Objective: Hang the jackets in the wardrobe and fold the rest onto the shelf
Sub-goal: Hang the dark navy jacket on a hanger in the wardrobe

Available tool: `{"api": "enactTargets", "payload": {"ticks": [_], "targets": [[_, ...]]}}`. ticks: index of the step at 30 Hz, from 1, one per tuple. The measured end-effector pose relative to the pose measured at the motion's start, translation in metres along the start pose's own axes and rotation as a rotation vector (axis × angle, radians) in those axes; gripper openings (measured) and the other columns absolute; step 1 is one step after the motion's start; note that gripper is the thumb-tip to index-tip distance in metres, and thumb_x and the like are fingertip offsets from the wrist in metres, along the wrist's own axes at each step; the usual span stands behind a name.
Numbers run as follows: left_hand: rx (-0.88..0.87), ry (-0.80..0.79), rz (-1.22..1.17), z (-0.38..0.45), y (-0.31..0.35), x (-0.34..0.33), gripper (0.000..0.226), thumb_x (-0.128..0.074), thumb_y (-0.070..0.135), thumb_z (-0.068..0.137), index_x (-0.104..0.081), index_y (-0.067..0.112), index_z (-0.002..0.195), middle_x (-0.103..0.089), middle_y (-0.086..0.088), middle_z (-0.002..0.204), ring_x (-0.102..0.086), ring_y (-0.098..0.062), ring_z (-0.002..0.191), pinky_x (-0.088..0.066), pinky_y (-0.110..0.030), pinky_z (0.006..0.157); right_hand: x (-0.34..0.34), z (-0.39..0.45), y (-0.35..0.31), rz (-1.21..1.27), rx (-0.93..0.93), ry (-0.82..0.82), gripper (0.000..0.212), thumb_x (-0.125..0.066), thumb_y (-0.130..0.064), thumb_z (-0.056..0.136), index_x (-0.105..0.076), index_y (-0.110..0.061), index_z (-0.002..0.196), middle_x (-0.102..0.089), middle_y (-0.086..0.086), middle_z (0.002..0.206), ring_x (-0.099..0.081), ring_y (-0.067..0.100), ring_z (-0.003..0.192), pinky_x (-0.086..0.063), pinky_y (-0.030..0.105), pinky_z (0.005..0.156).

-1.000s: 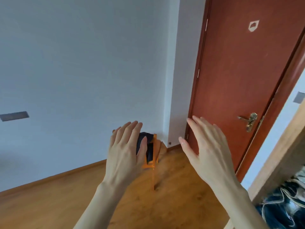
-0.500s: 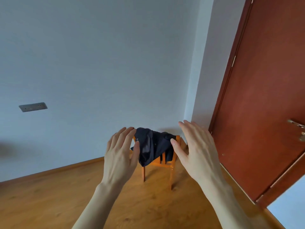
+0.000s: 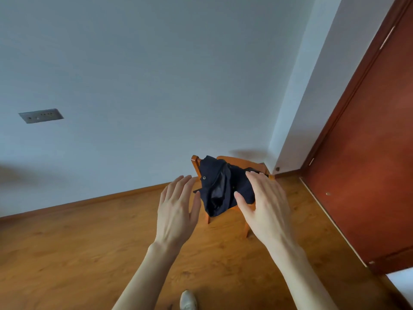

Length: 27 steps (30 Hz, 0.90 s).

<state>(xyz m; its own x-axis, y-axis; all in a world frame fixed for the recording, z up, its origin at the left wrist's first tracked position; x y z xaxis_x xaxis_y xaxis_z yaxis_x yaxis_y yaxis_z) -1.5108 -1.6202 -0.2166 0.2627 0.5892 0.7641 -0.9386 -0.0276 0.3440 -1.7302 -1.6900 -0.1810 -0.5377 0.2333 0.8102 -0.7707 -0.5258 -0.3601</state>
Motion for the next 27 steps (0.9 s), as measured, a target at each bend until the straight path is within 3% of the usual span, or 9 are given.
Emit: {"api": "enactTargets", "payload": {"ticks": [8,11,14,17,22,25,27], "targets": [[0.011,-0.198,-0.037,0.045,-0.074,-0.078,0.033,-0.057,0.031,0.104,-0.063,0.014,0.133,-0.068,-0.001,0.126,-0.062,-0.024,0.115,-0.051,-0.039,0.095,-0.099,0.044,0.018,-0.015,-0.233,-0.134,0.052,-0.07,-0.036,0.098,-0.062,-0.006,0.139,-0.068,0.009,0.135,-0.064,0.027,0.127,-0.053,0.04,0.104],[0.096,-0.266,-0.069,0.055,-0.107,-0.106,0.021,-0.063,0.031,0.1,-0.06,0.016,0.114,-0.065,0.003,0.103,-0.061,-0.021,0.089,-0.046,-0.031,0.075,-0.136,0.056,0.025,-0.061,-0.354,-0.215,0.051,-0.062,-0.04,0.101,-0.06,-0.01,0.142,-0.067,0.006,0.136,-0.065,0.024,0.122,-0.054,0.035,0.098],[0.136,-0.371,-0.088,0.054,-0.13,-0.138,0.018,-0.062,0.036,0.1,-0.051,0.023,0.097,-0.058,0.01,0.09,-0.054,-0.014,0.078,-0.043,-0.028,0.069,-0.171,0.057,0.036,-0.118,-0.474,-0.313,0.051,-0.054,-0.046,0.104,-0.056,-0.016,0.146,-0.067,0.002,0.136,-0.065,0.019,0.118,-0.052,0.027,0.091],[0.134,-0.503,-0.102,0.042,-0.141,-0.177,0.018,-0.059,0.039,0.1,-0.056,0.023,0.095,-0.061,0.011,0.092,-0.058,-0.016,0.083,-0.046,-0.03,0.07,-0.203,0.049,0.05,-0.141,-0.591,-0.422,0.052,-0.05,-0.05,0.105,-0.054,-0.019,0.147,-0.067,0.0,0.135,-0.065,0.017,0.118,-0.052,0.023,0.087],[0.196,-0.766,-0.008,0.026,-0.146,-0.245,0.035,-0.049,0.051,0.103,-0.056,0.021,0.12,-0.061,0.005,0.116,-0.059,-0.021,0.109,-0.049,-0.035,0.088,-0.262,0.041,0.08,-0.103,-0.821,-0.553,0.058,-0.052,-0.056,0.103,-0.053,-0.017,0.146,-0.069,0.004,0.132,-0.069,0.021,0.115,-0.045,0.021,0.072],[0.29,-0.848,0.016,0.029,-0.143,-0.275,0.046,-0.047,0.056,0.101,-0.05,0.018,0.127,-0.057,0.0,0.123,-0.057,-0.025,0.116,-0.05,-0.038,0.091,-0.297,0.039,0.098,0.062,-1.073,-0.621,0.069,-0.058,-0.06,0.098,-0.047,-0.013,0.147,-0.063,0.009,0.136,-0.064,0.03,0.12,-0.047,0.033,0.079],[0.375,-0.855,0.024,0.036,-0.14,-0.292,0.052,-0.048,0.061,0.099,-0.047,0.016,0.125,-0.055,-0.002,0.122,-0.056,-0.028,0.117,-0.05,-0.04,0.09,-0.32,0.039,0.107,0.237,-1.281,-0.624,0.086,-0.065,-0.058,0.094,-0.03,-0.006,0.154,-0.055,0.014,0.144,-0.059,0.035,0.126,-0.05,0.04,0.088]]}}
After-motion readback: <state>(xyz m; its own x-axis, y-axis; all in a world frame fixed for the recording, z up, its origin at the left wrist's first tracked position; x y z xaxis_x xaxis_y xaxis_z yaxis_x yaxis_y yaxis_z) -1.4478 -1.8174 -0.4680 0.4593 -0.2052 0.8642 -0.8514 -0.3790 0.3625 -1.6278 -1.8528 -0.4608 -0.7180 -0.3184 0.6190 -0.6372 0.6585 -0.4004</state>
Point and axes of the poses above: each hand's wrist, its own z-axis towards the middle knuckle, its own x-axis out of the back of the hand, y = z × x, the point moved 2 cm from there along z, towards the middle knuckle
